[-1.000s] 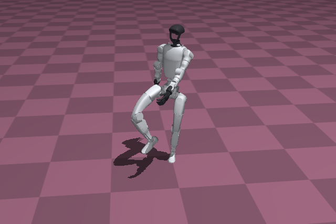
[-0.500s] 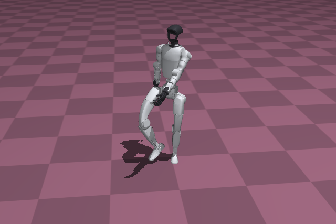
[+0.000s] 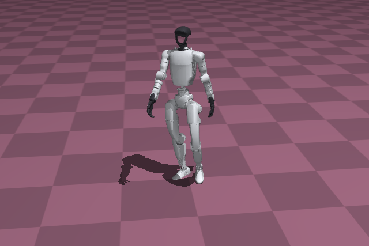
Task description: In place motions
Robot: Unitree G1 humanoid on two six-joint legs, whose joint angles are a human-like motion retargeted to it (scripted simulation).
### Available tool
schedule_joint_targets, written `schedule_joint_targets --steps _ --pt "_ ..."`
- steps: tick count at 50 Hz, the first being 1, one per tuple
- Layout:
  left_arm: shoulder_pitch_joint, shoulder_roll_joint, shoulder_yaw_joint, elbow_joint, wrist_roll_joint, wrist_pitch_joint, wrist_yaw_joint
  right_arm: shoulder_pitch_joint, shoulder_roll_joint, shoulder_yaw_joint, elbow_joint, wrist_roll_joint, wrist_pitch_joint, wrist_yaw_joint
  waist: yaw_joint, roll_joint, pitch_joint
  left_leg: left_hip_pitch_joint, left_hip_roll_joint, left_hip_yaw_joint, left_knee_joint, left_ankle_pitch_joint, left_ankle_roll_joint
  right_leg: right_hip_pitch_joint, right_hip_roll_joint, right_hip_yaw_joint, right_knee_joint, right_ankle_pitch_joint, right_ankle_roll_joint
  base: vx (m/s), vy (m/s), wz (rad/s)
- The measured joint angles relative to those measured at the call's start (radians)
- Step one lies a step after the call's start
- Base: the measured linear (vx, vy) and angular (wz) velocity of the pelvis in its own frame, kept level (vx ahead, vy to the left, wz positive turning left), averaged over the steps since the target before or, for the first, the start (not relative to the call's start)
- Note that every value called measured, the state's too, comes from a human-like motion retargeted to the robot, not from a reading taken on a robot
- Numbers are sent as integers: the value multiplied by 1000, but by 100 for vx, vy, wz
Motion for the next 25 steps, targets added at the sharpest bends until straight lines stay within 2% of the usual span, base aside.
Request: schedule_joint_targets --steps 2,4,5,8,10,13,15,18,22,25 --pt "56 38 -44 33 44 24 -51 -90 -20 -41 -26 37 -4 15 57 4 23 -174 43 -109 259 2 47 11 14 -2 -11 10 -8 -16 -16 4" --pt "91 66 -62 62 100 43 -68 -182 -30 -101 -53 55 5 19 119 9 55 -329 127 -147 495 -70 65 21 30 0 -15 18 -25 -22 -17 -16" --pt "109 78 -68 76 138 54 -69 -242 -35 -147 -74 61 13 15 161 15 78 -428 190 -163 630 -106 90 25 42 1 -14 20 -38 -26 -18 -34" --pt "166 99 -70 76 174 80 -31 -362 -55 -211 -148 122 24 21 284 11 135 -660 273 -181 849 -188 167 35 51 34 -2 20 -66 -13 -17 -60" --pt "200 109 -62 76 174 88 1 -405 -68 -215 -196 155 22 28 343 -3 161 -772 273 -163 917 -226 206 40 41 53 5 20 -82 0 -11 -58" --pt "239 114 -22 76 147 83 37 -472 -114 -156 -264 146 1 35 428 -59 209 -888 242 -45 946 -303 254 5 -2 89 32 27 -114 -1 -1 -54" --pt "247 114 -5 76 126 88 37 -496 -129 -127 -279 103 -8 22 451 -84 221 -906 231 0 942 -315 250 -17 -17 99 54 24 -129 7 -1 -20" --pt "219 110 1 76 101 87 13 -512 -118 -97 -291 80 -10 0 432 -81 230 -867 252 -35 958 -290 216 -12 -4 81 78 9 -139 3 -6 16" --pt "140 109 -25 76 123 65 -12 -463 -89 -113 -329 67 -20 -21 378 -48 181 -747 271 -162 909 -232 137 -6 44 30 64 4 -143 2 3 55" --pt "73 116 -44 76 124 49 -11 -392 -63 -145 -340 69 -57 -28 328 -44 136 -551 213 -167 723 -171 107 -11 47 -14 56 -2 -131 9 8 77"
